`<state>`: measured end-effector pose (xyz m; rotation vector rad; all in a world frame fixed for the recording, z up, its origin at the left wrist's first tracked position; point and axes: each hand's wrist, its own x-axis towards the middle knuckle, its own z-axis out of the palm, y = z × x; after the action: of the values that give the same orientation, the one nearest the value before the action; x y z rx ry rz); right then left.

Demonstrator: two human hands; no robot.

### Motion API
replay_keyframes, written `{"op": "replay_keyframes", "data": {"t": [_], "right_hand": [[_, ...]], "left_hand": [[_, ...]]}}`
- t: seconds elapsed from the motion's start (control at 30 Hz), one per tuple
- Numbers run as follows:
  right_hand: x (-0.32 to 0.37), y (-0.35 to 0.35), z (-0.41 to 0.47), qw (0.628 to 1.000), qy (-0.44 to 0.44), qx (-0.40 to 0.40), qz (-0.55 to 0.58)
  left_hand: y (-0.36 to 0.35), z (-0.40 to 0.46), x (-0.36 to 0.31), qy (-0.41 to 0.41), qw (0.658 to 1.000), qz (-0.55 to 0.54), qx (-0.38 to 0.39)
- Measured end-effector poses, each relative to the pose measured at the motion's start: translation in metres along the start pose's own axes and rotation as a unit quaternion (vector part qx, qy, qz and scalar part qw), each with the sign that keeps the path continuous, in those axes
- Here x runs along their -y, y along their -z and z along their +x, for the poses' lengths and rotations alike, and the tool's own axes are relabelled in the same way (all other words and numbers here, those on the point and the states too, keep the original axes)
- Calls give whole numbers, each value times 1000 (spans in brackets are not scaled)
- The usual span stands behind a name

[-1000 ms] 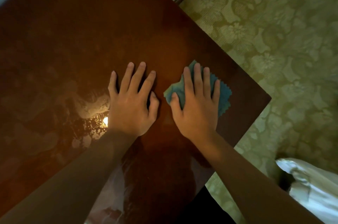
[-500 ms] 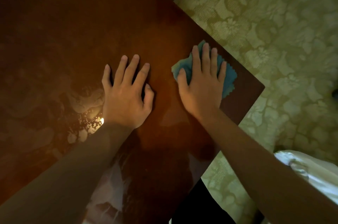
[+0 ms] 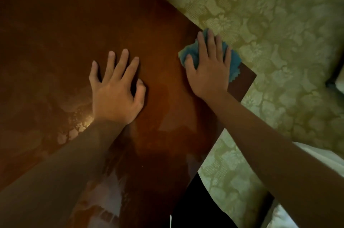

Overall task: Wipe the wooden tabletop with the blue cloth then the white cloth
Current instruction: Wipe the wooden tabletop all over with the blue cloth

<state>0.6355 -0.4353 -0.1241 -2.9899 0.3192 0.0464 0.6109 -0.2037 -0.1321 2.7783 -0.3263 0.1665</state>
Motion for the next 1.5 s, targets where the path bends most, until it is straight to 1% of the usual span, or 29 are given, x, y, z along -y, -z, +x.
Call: {"op": "replay_keyframes", "data": {"t": [0.07,0.1,0.2,0.27,0.33,0.5,0.57,0.67,0.7,0.77,0.83,0.87,1.03,1.1,1.23,1.37,1.5], "right_hand": [[8,-3,-25,1000,-15,-3,-4],[11,-3,-41,1000,-8,-4,-8],[11,-5,-82,999,47,-9,-19],[3,-6,-86,997,79,-5,-22],[-8,-4,-69,996,90,4,-21],[-37,7,-9,1000,16,15,5],[-39,7,-7,1000,11,14,6],[-33,2,-36,1000,-4,-8,7],[-31,1,-52,1000,2,-11,4],[-32,-2,-80,999,48,-11,-6],[-43,-1,-88,995,100,-5,-9],[-50,0,-83,994,111,1,-7],[-74,12,-34,998,58,19,4],[-77,14,-27,998,52,20,5],[-72,9,-49,999,31,-18,29],[-69,3,-84,998,32,-21,48],[-80,6,-61,999,22,-15,46]], "left_hand": [[0,0,0,1,1000,0,-3],[0,-1,0,2,1000,-1,-5],[0,0,1,4,1000,-1,-7],[-1,0,1,1,1000,1,-10],[-2,0,2,-3,1000,1,-19],[-6,-2,4,-14,999,5,-38],[-6,-2,4,-14,999,4,-40],[-6,-2,4,-16,999,5,-38],[-6,-2,5,-17,999,4,-38],[-7,-2,5,-18,999,5,-40],[-8,-3,6,-18,999,10,-41],[-8,-3,6,-19,999,12,-41],[-9,-2,7,-19,999,13,-37],[-8,-1,7,-18,999,10,-34],[-7,-1,6,-14,1000,7,-27],[-5,-2,5,-14,1000,6,-23],[-3,-1,4,-11,1000,3,-16]]}}
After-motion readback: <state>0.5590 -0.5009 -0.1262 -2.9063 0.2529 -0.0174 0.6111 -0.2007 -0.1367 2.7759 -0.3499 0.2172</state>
